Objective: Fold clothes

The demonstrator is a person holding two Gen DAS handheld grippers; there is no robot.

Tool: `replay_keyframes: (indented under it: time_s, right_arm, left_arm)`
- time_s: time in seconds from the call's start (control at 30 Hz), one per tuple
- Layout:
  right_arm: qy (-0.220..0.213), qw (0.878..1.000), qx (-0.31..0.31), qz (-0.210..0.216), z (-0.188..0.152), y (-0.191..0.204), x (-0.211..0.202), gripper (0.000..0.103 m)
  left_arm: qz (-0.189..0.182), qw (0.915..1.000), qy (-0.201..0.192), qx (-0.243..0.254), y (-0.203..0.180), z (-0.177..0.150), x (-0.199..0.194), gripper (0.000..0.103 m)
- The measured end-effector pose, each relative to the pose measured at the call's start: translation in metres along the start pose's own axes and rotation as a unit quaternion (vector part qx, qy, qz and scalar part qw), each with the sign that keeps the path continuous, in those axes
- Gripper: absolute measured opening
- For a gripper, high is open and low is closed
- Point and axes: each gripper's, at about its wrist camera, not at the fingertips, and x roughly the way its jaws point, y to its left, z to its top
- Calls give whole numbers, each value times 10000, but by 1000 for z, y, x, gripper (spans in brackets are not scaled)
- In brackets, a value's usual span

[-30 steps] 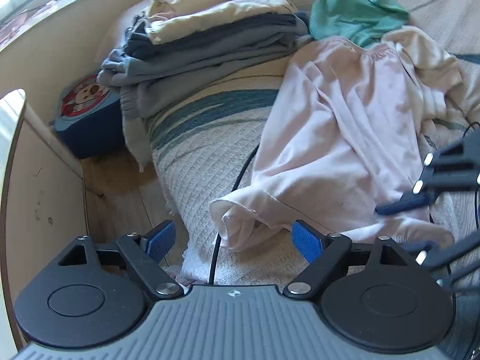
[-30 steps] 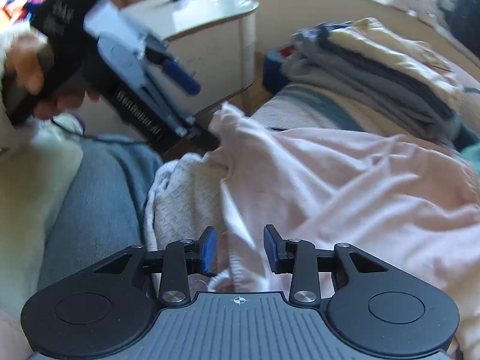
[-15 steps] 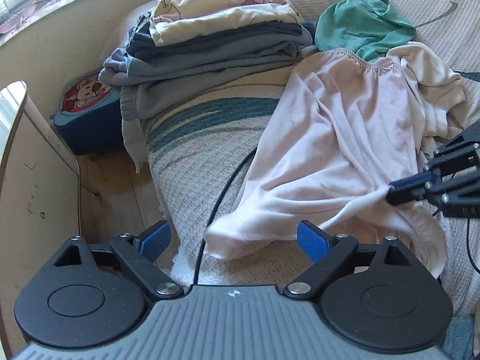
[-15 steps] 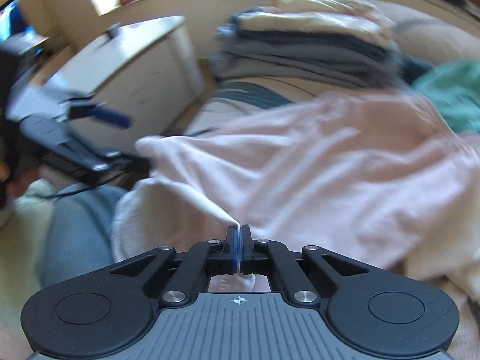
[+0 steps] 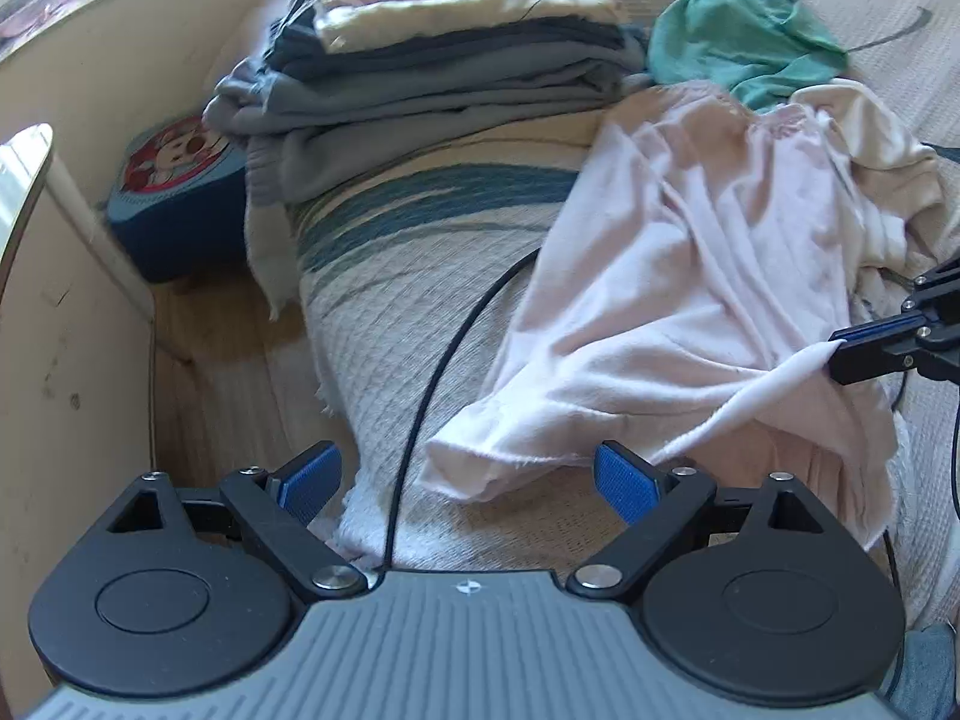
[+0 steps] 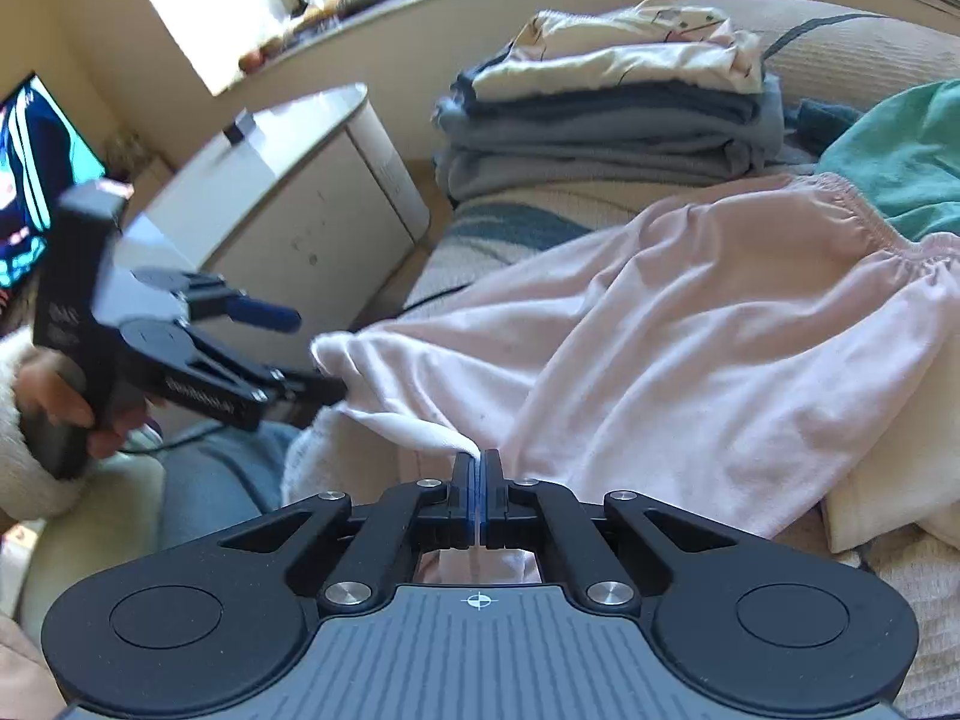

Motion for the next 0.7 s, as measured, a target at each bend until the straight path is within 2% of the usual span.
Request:
replay_keyframes:
  time_s: [0.07,0.17,0.2,0.23,0.27,0.3,0.33,0.4,0.5,0.6,0.67,0.7]
  right_arm:
    - [-15,10000,59,-48,-3,-2,-3,1]
    - [153,9997,64,-181,-12,-5,3,1]
    - [243,9995,71,-186,-15,-6,7,1]
    - [309,9993,38,-190,-19,-5,11,2]
    - [271,9992,-30,-304,-22,-2,13,4]
    - [161,9988,-122,-443,-23,1,12,10]
    - [42,9982,-241,-552,-23,5,10,10]
    - [-196,9976,-379,-546,-20,13,1,10]
    - [-301,9974,-655,65,-12,30,-10,10]
    - [-40,9930,-965,686,-9,53,2,10]
    - [254,9892,-1247,733,-11,66,24,10]
    - [407,9871,-1376,705,-12,71,36,10]
  left_arm:
    - [-111,9999,-92,43,-3,0,-1,91]
    - [104,9994,-94,312,-12,3,4,86]
    - [196,9990,-109,389,-14,5,7,76]
    - [254,9988,-126,408,-15,8,10,55]
    - [299,9988,-124,365,-14,12,12,42]
    - [329,9990,-99,273,-12,16,15,22]
    - [339,9993,-82,134,-9,21,17,19]
    - [295,9994,-156,-89,-2,29,18,14]
    - [290,9990,-326,-117,-1,37,12,14]
    - [276,9987,-415,-92,-1,37,4,14]
    - [265,9988,-399,-114,0,31,0,21]
    - [260,9988,-391,-126,0,28,-2,28]
